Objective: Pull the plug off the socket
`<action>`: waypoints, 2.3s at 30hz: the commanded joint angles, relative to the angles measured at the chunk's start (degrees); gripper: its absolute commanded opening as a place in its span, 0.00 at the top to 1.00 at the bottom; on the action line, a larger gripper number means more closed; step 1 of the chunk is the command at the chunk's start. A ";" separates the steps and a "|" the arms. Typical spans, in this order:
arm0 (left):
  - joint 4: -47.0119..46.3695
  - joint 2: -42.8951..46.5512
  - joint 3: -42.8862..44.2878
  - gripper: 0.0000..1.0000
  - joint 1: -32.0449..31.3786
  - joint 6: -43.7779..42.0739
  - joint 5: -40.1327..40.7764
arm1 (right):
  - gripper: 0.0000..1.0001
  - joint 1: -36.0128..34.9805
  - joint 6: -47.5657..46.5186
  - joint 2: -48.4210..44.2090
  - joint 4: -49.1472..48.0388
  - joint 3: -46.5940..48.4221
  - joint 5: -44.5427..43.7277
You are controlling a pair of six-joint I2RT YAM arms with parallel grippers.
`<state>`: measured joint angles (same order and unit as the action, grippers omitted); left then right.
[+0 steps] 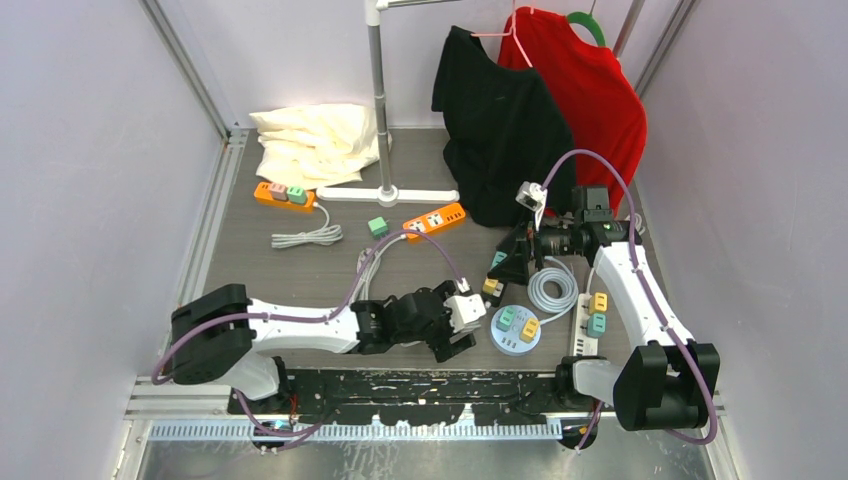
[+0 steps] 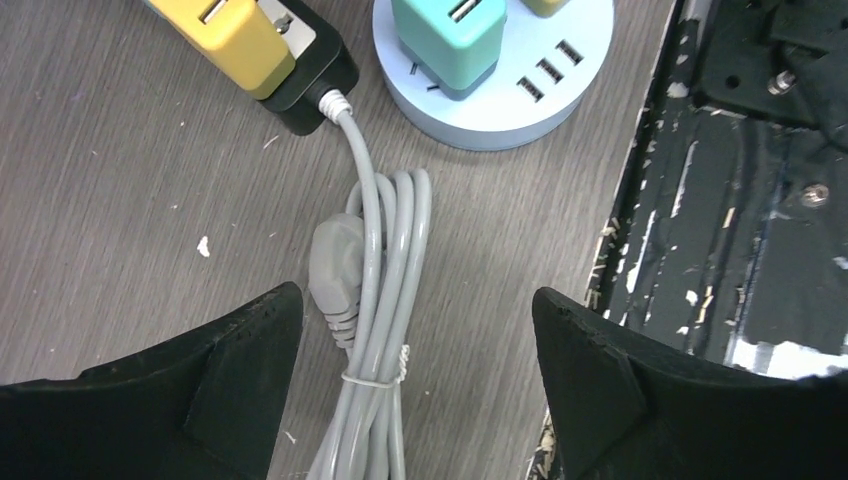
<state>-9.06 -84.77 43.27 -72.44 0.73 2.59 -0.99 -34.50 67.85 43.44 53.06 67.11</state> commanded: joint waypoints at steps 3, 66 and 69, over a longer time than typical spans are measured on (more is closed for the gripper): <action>-3.84 -2.47 1.01 0.21 -0.77 -5.65 4.73 | 0.00 0.38 -1.27 -1.58 0.21 2.48 0.83; 5.15 31.88 -11.77 0.00 2.66 14.49 15.67 | 0.00 0.99 -2.53 -0.93 0.99 2.47 0.01; 3.83 29.56 -10.00 0.01 7.26 17.33 9.75 | 0.00 0.99 -2.62 -1.02 0.99 2.49 0.01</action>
<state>1.63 -53.39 30.30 -69.91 14.33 19.77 -0.25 -35.97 67.85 44.71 53.15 66.48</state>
